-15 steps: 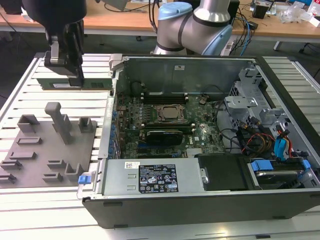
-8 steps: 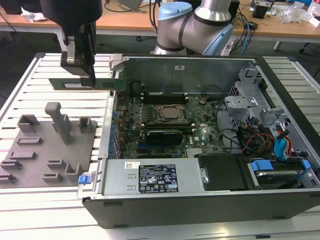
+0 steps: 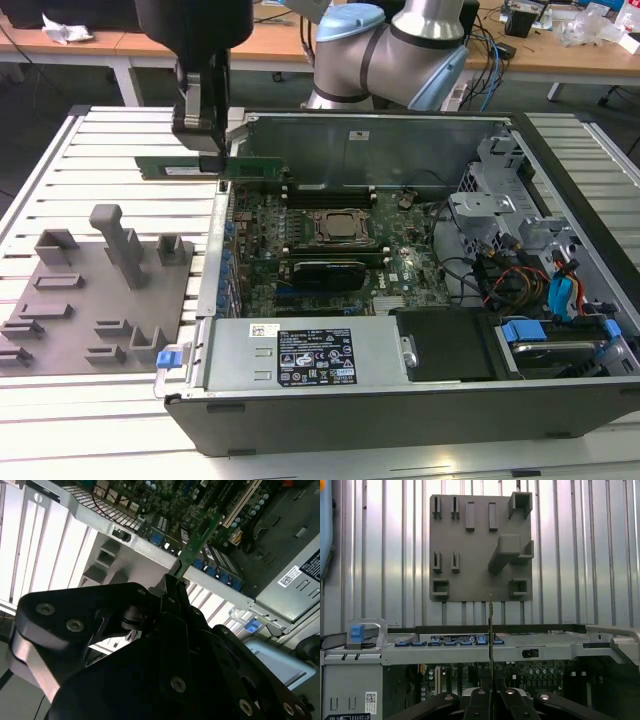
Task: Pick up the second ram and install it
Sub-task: 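Pick up the second ram and move it above second insertion slot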
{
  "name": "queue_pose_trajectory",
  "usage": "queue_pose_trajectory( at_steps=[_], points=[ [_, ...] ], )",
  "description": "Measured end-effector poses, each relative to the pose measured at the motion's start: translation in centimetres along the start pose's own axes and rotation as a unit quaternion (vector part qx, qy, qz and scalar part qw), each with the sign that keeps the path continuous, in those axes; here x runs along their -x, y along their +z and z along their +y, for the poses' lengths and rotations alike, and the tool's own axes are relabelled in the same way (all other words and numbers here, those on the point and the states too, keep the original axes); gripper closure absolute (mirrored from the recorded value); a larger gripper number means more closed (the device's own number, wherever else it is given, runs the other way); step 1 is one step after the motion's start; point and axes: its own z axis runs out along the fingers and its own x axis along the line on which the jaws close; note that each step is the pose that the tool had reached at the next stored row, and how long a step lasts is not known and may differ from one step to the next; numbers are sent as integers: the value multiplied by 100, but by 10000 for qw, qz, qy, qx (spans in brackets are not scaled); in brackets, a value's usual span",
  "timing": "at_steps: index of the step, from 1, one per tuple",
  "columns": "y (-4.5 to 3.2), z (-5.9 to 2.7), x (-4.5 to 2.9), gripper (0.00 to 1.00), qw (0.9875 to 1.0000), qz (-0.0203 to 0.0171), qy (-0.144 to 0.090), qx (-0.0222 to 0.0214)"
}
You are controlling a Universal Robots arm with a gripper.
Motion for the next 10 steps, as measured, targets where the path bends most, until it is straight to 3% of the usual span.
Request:
queue_pose_trajectory(
  at_steps=[10],
  points=[
    [-18, -299, 4, 87, 10000, 0, 0, 15]
  ],
)
